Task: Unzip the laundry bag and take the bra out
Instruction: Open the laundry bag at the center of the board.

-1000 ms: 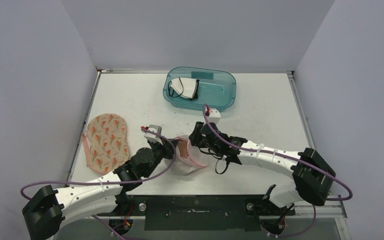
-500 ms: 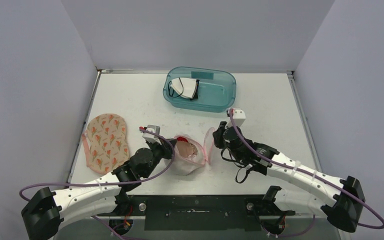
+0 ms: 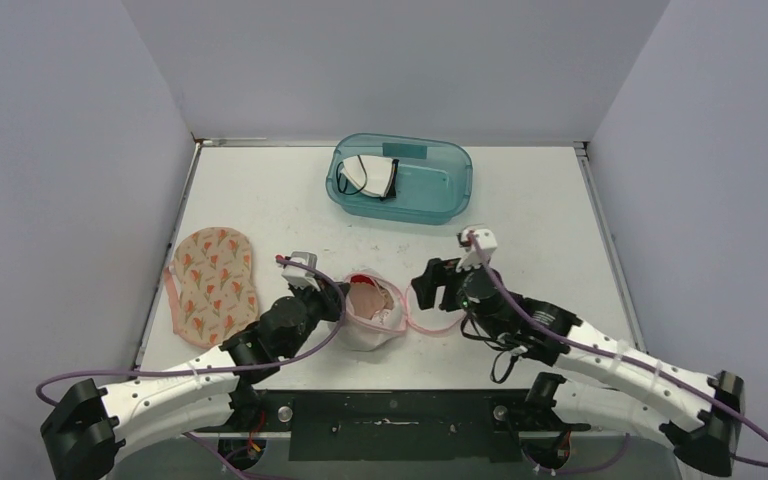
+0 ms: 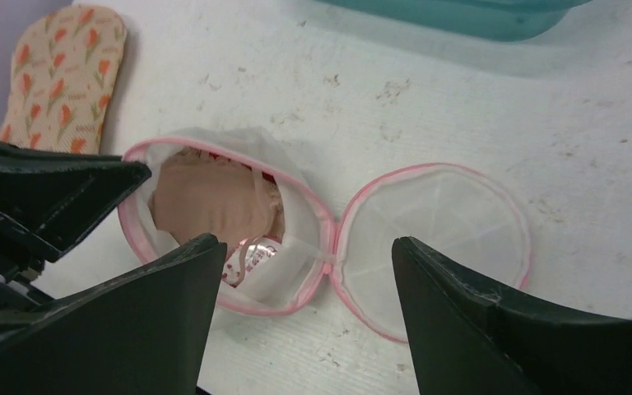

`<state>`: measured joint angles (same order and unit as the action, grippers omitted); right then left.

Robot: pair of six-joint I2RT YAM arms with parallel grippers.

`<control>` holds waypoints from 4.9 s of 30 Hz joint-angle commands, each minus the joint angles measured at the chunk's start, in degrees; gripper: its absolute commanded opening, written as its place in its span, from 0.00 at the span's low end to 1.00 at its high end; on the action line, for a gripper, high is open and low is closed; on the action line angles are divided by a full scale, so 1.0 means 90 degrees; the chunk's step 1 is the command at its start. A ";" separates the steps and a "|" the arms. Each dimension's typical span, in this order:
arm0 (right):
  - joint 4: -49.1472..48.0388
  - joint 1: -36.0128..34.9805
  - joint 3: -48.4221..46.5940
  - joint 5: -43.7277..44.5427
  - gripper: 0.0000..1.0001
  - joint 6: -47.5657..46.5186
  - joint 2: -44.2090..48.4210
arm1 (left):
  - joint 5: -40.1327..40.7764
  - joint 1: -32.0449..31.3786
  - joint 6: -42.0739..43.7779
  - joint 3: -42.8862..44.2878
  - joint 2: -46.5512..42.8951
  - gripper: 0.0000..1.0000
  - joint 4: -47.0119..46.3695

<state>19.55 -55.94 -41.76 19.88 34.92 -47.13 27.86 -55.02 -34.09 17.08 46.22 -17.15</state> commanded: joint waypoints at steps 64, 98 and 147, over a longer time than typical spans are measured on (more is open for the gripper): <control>-0.2873 -0.0583 0.0283 0.2129 0.05 -0.2089 -0.1747 | -0.1143 0.1260 -0.0452 0.0852 0.0459 0.00 -0.0963; -0.2791 -0.1050 0.0451 -0.0205 0.41 -0.2108 -0.2166 | -0.2155 0.1263 -0.1304 -0.0224 0.1210 0.00 -0.0984; -0.2792 -0.1511 -0.0880 0.0506 0.63 -0.1952 -0.4558 | -0.2263 0.1231 -0.1085 -0.1104 0.1605 0.00 -0.1940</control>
<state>-3.77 -69.47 -46.41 23.18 17.50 -86.67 8.47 -43.83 -44.56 7.60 60.80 -30.81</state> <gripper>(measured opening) 0.640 0.014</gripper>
